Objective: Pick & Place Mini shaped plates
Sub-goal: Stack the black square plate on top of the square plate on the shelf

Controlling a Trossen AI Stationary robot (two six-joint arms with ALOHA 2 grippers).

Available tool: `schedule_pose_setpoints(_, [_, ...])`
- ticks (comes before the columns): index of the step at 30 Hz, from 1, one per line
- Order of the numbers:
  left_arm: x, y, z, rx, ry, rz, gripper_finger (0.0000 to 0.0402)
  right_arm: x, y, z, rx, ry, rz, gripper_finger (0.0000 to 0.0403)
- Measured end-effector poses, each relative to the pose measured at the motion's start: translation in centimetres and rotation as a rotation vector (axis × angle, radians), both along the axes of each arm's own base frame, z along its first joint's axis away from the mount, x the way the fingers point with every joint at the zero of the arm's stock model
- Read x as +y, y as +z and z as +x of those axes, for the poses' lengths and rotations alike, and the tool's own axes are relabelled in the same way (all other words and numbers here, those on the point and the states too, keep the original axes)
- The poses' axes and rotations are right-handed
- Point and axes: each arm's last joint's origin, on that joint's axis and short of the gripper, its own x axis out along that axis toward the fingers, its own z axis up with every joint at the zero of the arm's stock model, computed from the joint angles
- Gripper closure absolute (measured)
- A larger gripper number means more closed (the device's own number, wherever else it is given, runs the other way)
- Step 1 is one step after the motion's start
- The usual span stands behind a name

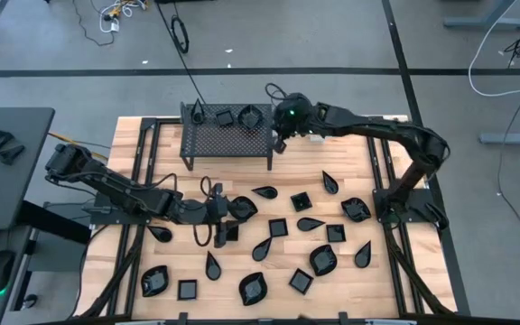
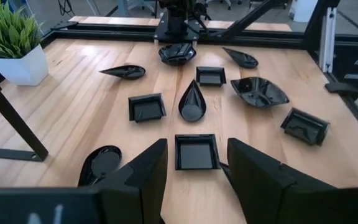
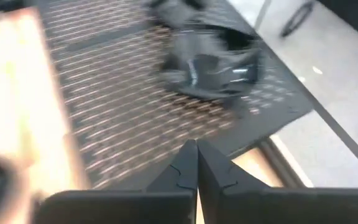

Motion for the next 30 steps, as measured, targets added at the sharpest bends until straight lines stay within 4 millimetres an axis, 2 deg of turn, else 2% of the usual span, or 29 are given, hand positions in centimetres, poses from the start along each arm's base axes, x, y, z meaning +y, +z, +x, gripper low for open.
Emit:
schedule_pose_setpoints(4, [0.2,0.4,-1.0,0.036,0.033,-0.004,0.023,4.7,0.8,-0.4,0.018,0.132,-0.007,0.0401])
schedule_pose_setpoints(7, [0.2,0.8,-1.8,0.054,0.066,0.007,0.023,8.6,0.5,-0.9,0.002,0.244,-0.01,0.0401])
schedule_pose_setpoints(11, [-0.1,0.9,-2.4,0.067,0.066,0.005,0.023,13.3,-1.6,-2.4,0.039,0.364,0.024,0.0401])
schedule_pose_setpoints(15, [-0.6,0.5,-3.1,0.127,0.058,-0.007,0.023,16.4,-4.0,-4.3,0.105,0.377,0.118,0.0401])
schedule_pose_setpoints(19, [-0.7,-0.1,-3.6,0.189,0.063,-0.009,0.023,17.3,-6.2,-6.0,0.273,0.34,0.183,0.0384])
schedule_pose_setpoints(23, [-0.3,-0.1,-3.4,0.191,0.079,-0.017,0.023,17.2,-9.0,-6.9,0.365,0.366,0.169,0.0328])
schedule_pose_setpoints(27, [0.3,-0.1,-3.1,0.186,0.095,-0.003,0.023,17.1,-11.7,-7.7,0.372,0.468,0.097,0.0278])
schedule_pose_setpoints(30, [0.8,-0.1,-2.9,0.188,0.114,0.003,0.023,16.9,-13.2,-8.3,0.37,0.491,0.062,0.0262])
